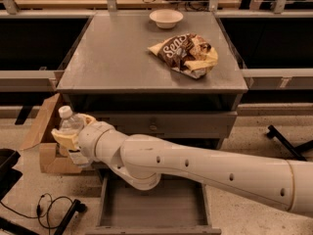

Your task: Place blue plastic bottle into bottom drawer

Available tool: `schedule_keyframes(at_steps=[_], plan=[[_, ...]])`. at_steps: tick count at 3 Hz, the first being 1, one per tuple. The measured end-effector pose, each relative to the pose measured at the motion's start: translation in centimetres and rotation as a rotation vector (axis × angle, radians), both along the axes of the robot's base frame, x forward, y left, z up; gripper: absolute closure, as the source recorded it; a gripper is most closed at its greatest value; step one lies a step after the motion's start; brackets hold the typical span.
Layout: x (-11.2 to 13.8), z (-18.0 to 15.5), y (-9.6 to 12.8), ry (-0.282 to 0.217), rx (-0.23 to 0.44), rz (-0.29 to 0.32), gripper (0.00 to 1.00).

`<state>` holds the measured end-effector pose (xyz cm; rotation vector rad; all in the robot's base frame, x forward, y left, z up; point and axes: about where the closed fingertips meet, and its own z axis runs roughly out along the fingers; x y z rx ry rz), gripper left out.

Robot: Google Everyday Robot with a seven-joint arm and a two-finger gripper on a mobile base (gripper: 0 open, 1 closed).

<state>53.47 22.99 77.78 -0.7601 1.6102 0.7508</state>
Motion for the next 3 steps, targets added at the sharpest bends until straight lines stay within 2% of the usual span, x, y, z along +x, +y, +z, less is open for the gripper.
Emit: schedule_keyframes(at_steps=[1,2,3], plan=[[0.0,-0.2,0.2,0.002,0.005,0.005,1.0],[1.4,-4.2,-1.5,0.0,0.019,0.083,1.0],[5.3,-10.3,-7.1,0.011,-0.035,0.097,1.0]])
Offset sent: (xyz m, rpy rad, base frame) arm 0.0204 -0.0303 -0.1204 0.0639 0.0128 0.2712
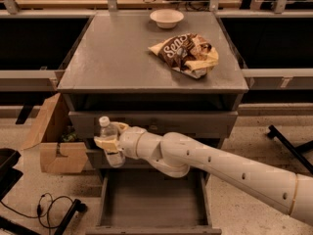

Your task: Place blue plastic bottle into bottom drawer

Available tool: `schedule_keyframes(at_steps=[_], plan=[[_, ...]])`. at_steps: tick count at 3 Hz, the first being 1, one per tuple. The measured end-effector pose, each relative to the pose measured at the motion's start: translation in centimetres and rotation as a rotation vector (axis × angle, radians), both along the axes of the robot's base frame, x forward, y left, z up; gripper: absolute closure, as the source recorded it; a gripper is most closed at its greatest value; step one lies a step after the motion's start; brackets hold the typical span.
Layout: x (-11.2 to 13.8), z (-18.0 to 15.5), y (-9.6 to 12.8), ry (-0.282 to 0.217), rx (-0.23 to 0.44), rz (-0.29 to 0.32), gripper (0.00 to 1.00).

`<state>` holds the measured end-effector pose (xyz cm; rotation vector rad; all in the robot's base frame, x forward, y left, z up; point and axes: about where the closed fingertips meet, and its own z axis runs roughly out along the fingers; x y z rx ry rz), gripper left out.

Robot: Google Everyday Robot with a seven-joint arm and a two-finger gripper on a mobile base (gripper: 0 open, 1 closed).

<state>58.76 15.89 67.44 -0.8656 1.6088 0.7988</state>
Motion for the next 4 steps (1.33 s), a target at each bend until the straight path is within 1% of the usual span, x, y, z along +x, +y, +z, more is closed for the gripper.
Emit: schedule_keyframes(at_steps=[1,2,3,4], plan=[[1.7,-5.6,-5.0,0.053,-0.062,0.042,1.0],[1.5,-10.8,-8.8,0.101,-0.06,0.152,1.0],[-1.1,-12.5,-7.7,0.115,0.044,0.291,1.0],[-3.2,-12.0,-7.0,0.125,0.077,0.372,1.0]])
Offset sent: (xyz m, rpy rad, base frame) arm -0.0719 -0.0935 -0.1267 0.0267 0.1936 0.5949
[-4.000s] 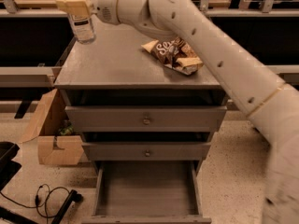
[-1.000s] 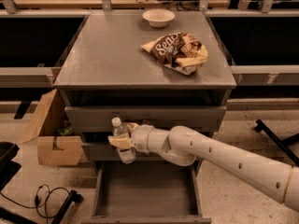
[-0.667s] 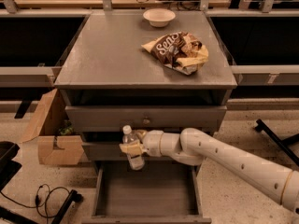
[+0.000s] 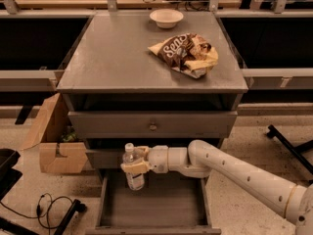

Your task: Place blue plastic bottle into bottom drawer

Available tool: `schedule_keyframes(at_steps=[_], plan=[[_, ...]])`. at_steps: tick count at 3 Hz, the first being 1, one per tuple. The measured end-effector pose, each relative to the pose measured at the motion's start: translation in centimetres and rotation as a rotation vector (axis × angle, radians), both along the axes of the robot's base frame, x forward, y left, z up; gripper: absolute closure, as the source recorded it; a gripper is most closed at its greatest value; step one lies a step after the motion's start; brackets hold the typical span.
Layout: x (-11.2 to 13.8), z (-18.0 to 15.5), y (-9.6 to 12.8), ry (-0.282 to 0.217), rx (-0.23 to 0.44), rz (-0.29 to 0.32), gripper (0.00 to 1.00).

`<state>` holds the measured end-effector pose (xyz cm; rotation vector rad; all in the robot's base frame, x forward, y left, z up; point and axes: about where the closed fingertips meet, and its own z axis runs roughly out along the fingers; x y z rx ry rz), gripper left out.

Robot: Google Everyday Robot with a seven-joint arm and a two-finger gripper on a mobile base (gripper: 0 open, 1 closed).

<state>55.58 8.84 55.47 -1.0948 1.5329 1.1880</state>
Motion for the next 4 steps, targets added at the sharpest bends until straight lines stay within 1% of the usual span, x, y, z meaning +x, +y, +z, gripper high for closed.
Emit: schedule_keyframes(at_steps=[1,2,3,4], plan=[[0.2,-3.5,0.8,-0.015,-0.035,-0.003,1.0],[0.4,-8.1,0.9,-0.026,-0.107,-0.022,1.0],[0.8,-11.8,-0.2,-0.064,-0.154,-0.065,1.0],[1.5,-15.5,-1.2,-0.114,-0.148,-0.088,1.0]])
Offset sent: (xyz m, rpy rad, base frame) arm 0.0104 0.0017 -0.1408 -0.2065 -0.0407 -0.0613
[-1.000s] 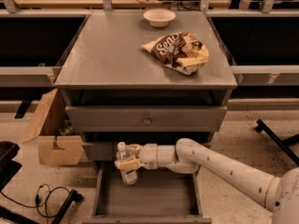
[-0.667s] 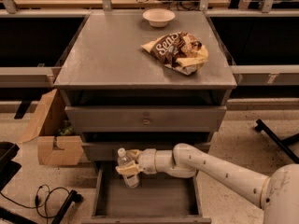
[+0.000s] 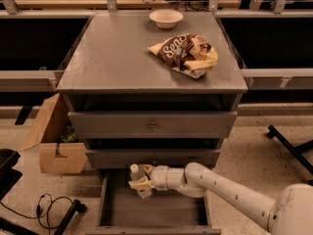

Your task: Place blue plastic bottle into bottom drawer

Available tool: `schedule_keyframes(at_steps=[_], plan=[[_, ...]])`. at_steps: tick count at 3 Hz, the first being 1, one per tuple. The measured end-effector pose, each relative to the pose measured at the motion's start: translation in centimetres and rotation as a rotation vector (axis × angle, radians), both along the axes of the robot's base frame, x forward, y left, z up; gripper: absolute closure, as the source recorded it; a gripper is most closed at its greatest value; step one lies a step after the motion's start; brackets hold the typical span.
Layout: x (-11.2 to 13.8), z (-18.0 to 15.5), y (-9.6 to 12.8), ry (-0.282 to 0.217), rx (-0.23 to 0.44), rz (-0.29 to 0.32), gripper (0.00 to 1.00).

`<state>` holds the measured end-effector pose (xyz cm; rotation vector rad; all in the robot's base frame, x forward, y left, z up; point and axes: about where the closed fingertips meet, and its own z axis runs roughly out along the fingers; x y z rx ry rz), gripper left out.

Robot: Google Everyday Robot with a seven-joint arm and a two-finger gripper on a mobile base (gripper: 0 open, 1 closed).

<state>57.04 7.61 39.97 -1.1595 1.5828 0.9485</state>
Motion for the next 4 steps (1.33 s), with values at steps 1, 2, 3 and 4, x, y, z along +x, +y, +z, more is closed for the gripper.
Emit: schedule_keyframes(at_steps=[1,2,3,4], plan=[[0.8,-3.5,-0.6,-0.026,0.013,0.008,1.0],[1.6,-6.4,-0.5,-0.024,0.036,0.048,1.0],[2.3,-6.6,-0.7,-0.029,0.046,0.054,1.0],[2.2,-7.2,-0.3,-0.031,0.062,0.064,1.0]])
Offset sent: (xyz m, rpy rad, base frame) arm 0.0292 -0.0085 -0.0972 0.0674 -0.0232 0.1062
